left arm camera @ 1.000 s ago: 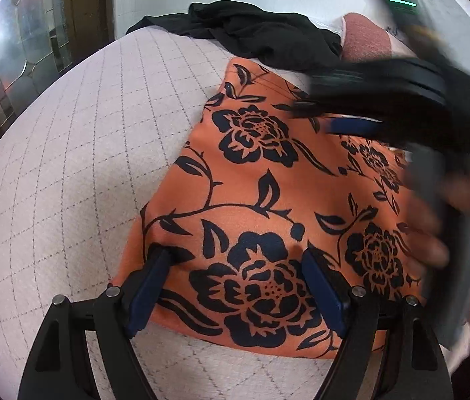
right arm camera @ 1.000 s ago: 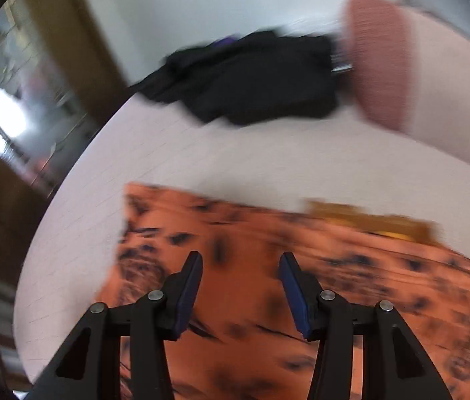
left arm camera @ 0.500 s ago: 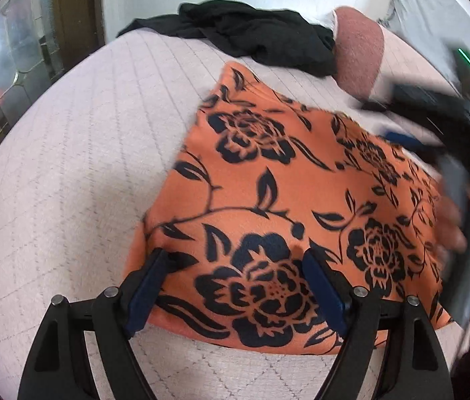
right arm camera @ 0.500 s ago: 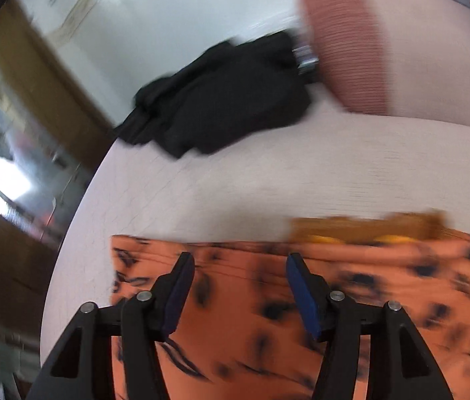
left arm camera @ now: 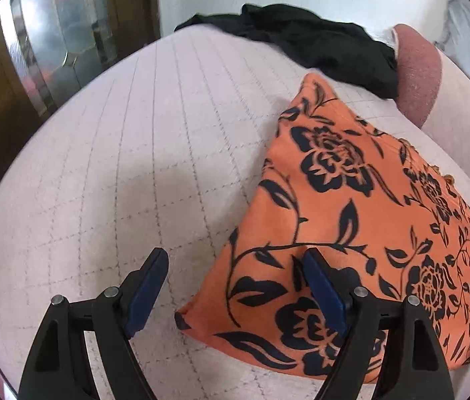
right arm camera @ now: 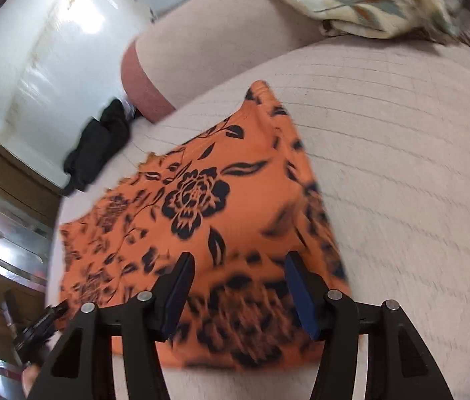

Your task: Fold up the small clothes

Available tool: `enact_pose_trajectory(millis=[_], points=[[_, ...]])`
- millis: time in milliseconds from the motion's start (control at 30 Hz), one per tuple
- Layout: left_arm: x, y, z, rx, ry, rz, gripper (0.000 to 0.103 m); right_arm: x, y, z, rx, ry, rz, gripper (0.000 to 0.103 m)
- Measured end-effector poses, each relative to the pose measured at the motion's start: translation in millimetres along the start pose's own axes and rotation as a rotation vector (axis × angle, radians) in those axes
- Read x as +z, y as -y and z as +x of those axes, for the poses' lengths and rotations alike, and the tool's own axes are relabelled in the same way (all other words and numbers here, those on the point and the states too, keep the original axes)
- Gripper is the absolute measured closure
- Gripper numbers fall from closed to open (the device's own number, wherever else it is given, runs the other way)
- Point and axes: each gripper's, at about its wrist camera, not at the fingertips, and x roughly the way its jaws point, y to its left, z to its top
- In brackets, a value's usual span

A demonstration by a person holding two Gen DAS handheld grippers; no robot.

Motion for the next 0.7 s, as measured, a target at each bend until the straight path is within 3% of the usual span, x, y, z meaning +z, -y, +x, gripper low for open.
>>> enact_pose_trajectory(millis=[67,133,267,367,433,633,700], points=[[-2,4,-5,0.027,0.014,0.019,0.02,-8,7,-14,-0.008,0.02,0.022,0.042],[-7,4,-12,0.031,0.024,0.02,0.02,-15,14,-23,0.057,0.03,0.063,0.042],[-33,-4,-36,-0.008,0.039,-0.023,0.02,-28,15,-20,0.169,-0.041,0.15,0.042],[-46,-2,-44,-0.032,0.035,-0.063,0.02,-42,12,-19,0.184,-0.073,0.168,0.042],[-60,4,-53,-0.006,0.061,-0.031,0.02,-48,13,-18,0.197,-0.083,0.182,0.042],[-86,14,-53,0.023,0.041,0.013,0.02,-53,13,-33,0.253,-0.041,0.203,0.042],[-84,18,-59,0.035,0.09,0.023,0.02,-51,15,-39,0.263,-0.005,0.212,0.042]])
